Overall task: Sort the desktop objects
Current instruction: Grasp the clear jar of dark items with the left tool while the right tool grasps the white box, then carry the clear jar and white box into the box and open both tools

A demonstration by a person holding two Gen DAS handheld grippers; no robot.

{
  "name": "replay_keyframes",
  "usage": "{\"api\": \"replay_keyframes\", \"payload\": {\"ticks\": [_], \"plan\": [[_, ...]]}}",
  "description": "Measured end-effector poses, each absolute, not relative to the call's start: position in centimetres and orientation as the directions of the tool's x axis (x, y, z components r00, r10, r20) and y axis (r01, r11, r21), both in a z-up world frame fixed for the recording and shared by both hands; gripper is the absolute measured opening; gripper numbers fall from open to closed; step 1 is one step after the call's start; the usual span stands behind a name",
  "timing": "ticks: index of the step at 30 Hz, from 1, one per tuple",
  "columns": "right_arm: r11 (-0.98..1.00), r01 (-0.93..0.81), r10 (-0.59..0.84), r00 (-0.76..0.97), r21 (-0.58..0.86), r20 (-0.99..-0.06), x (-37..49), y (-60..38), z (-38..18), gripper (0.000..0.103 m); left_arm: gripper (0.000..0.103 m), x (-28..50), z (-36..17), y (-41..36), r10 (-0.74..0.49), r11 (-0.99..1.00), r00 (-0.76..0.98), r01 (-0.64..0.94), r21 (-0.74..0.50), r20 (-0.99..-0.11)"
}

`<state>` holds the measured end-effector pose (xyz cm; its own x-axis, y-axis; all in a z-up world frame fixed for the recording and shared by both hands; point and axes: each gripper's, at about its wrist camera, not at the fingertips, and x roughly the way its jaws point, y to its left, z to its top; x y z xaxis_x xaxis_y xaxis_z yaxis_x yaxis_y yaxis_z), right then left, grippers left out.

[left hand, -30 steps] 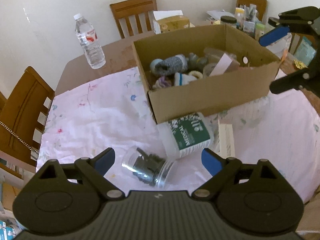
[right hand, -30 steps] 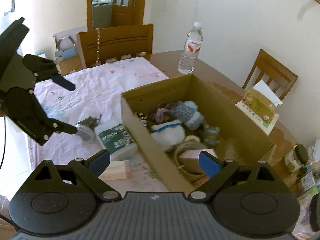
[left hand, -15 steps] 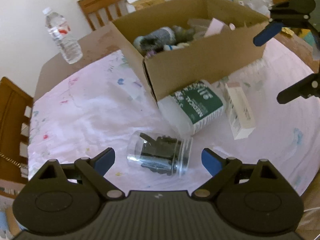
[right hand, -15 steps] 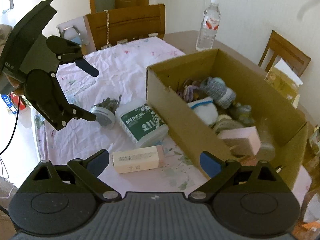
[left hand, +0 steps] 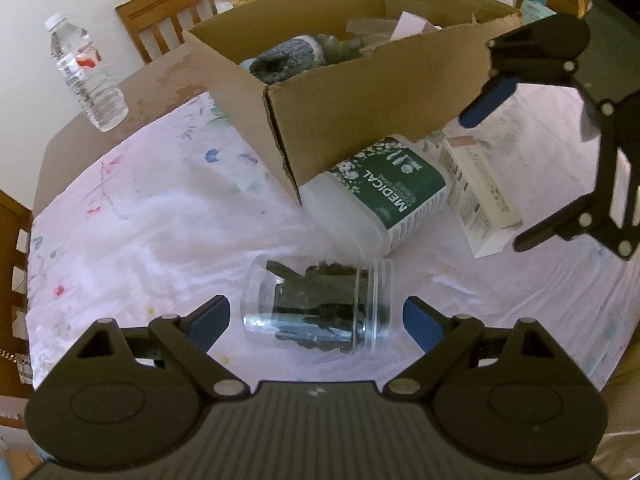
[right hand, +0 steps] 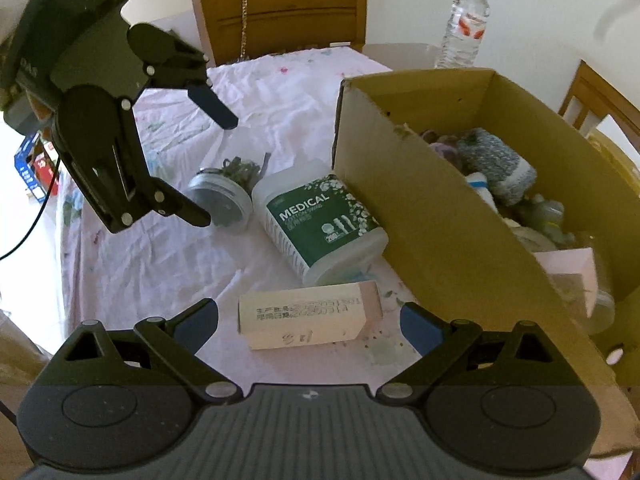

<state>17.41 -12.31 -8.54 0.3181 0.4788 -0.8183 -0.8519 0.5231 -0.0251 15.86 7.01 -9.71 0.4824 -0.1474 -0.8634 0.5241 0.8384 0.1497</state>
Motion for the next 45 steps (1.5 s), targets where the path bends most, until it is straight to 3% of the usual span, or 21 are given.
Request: {"api": "replay_keyframes", "payload": {"ticks": [9, 11, 13, 17, 32, 45], "plan": [[0.467, -0.883, 0.474, 0.301, -0.054, -0.828, 17.9, -11.9, -10.0, 0.099, 0.092, 16.4, -10.2, 6.9, -0.176, 0.832, 0.453, 0.543, 0.114, -0.874], [0.456, -0.888, 0.474, 0.294, -0.055, -0.83, 18.0, -11.8, -10.2, 0.098, 0.089, 16.5, -10.2, 6.9, -0.172, 0.833, 0.456, 0.541, 0.118, -0.873], [0.451, -0.891, 0.475, 0.292, -0.056, -0.83, 18.0, -11.9, -10.2, 0.093, 0.079, 16.7, -10.2, 6.9, -0.17, 0.836, 0.454, 0.536, 0.116, -0.875], [0.444, -0.895, 0.474, 0.276, -0.044, -0.836, 18.2, -11.9, -10.2, 0.084, 0.079, 16.8, -10.1, 6.9, -0.168, 0.842, 0.453, 0.528, 0.112, -0.875], [0.463, -0.884, 0.473, 0.308, -0.064, -0.825, 17.7, -11.9, -8.7, 0.084, 0.078, 16.1, -8.1, 6.9, -0.161, 0.844, 0.496, 0.518, 0.142, -0.853], [0.476, -0.872, 0.492, 0.376, -0.119, -0.786, 16.3, -14.2, -3.7, 0.084, 0.078, 15.5, -1.6, 4.2, -0.216, 0.859, 0.585, 0.495, 0.134, -0.782]]}}
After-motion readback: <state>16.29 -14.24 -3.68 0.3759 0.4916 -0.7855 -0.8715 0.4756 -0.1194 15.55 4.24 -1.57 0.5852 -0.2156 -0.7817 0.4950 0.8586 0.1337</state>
